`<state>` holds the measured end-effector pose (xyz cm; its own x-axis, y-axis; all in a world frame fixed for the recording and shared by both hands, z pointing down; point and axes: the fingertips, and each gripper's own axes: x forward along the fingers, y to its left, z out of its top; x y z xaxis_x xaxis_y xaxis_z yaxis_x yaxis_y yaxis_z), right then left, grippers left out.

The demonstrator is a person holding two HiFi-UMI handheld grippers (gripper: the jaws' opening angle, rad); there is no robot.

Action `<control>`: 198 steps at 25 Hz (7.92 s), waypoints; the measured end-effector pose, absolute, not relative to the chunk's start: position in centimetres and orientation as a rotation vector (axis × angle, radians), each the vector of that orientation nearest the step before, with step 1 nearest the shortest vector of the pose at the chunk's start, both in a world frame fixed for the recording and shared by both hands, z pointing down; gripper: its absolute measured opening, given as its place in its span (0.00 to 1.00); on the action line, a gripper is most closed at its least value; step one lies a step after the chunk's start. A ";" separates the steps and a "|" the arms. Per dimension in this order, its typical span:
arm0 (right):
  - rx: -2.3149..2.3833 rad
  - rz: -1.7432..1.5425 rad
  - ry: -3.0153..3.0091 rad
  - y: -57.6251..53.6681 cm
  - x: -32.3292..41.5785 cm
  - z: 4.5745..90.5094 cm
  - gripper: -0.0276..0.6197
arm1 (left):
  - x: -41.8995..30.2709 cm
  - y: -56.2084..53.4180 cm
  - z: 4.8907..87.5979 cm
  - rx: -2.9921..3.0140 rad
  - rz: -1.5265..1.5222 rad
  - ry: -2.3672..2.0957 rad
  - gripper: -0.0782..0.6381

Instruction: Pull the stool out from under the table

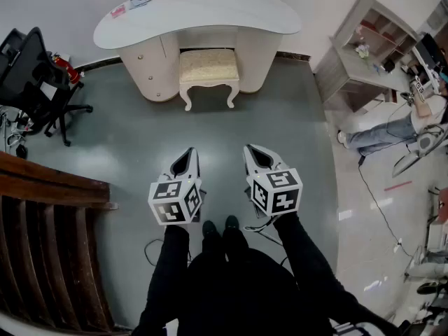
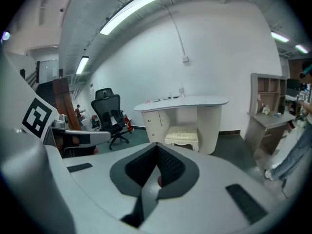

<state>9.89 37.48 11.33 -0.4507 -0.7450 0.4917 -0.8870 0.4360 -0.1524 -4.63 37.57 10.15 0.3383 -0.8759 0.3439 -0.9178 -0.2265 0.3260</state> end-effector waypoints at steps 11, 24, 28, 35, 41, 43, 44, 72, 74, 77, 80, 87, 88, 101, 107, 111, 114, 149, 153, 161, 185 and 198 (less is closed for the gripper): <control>1.398 0.559 -2.327 37.1 11.0 11.8 0.05 | -4.0 37.2 10.5 2.143 0.139 -1.572 0.12; 1.472 0.616 -2.298 36.7 15.7 12.6 0.05 | -3.0 36.7 11.2 2.094 0.168 -1.623 0.12; 1.473 0.589 -2.281 35.9 17.1 12.8 0.05 | -2.5 35.9 11.2 2.085 0.165 -1.647 0.12; 1.495 0.574 -2.250 33.4 18.0 12.7 0.05 | -2.6 33.5 10.9 2.083 0.188 -1.665 0.12; 1.486 0.564 -2.219 29.7 16.8 13.9 0.05 | -4.0 29.4 11.7 2.096 0.217 -1.656 0.12; 1.488 0.578 -2.202 27.9 16.1 14.7 0.05 | -4.7 27.6 12.4 2.095 0.229 -1.648 0.12; 1.490 0.585 -2.193 26.9 15.8 15.1 0.05 | -5.0 26.5 12.8 2.095 0.239 -1.644 0.12; 1.397 0.638 -1.963 1.1 10.2 30.8 0.05 | -13.1 1.6 29.9 1.915 0.431 -1.585 0.12; 1.378 0.641 -1.959 0.1 10.3 32.9 0.05 | -13.0 0.5 32.1 1.899 0.444 -1.587 0.12; 1.364 0.632 -1.950 -0.7 10.0 36.0 0.05 | -13.2 -0.2 35.4 1.903 0.479 -1.585 0.12; 1.361 0.625 -1.937 -2.2 10.6 38.9 0.05 | -12.8 -1.6 38.4 1.891 0.489 -1.583 0.12; 1.366 0.620 -1.898 -6.3 11.7 46.1 0.05 | -12.5 -4.9 46.0 1.866 0.530 -1.593 0.12; 1.368 0.612 -1.892 -6.7 11.9 47.1 0.05 | -12.5 -5.2 47.1 1.861 0.538 -1.594 0.12; 1.443 0.581 -1.764 -10.8 14.7 56.1 0.05 | -12.7 -8.8 55.6 1.828 0.601 -1.599 0.20; 1.414 0.604 -1.740 -11.9 15.0 59.1 0.22 | -13.4 -10.4 57.6 1.820 0.629 -1.622 0.28; 1.410 0.574 -1.697 -12.9 15.6 60.1 0.29 | -14.4 -11.2 58.8 1.783 0.657 -1.655 0.36; 1.422 0.548 -1.659 -14.2 16.3 60.7 0.37 | -15.2 -11.8 59.8 1.751 0.681 -1.679 0.43; 1.380 0.409 -1.704 -18.4 17.0 64.4 0.44 | -17.3 -16.8 65.8 1.683 0.870 -1.715 0.46; 1.375 0.420 -1.700 -18.4 17.0 64.5 0.44 | -17.2 -16.6 65.8 1.670 0.877 -1.715 0.46; 1.360 0.449 -1.681 -18.1 17.0 64.4 0.44 | -17.3 -16.4 65.8 1.649 0.904 -1.693 0.46; 1.347 0.516 -1.629 -17.4 16.8 64.7 0.44 | -17.6 -16.6 66.1 1.635 0.964 -1.626 0.46; 1.330 0.535 -1.610 -17.4 16.9 64.6 0.44 | -17.5 -16.3 65.9 1.617 0.982 -1.601 0.46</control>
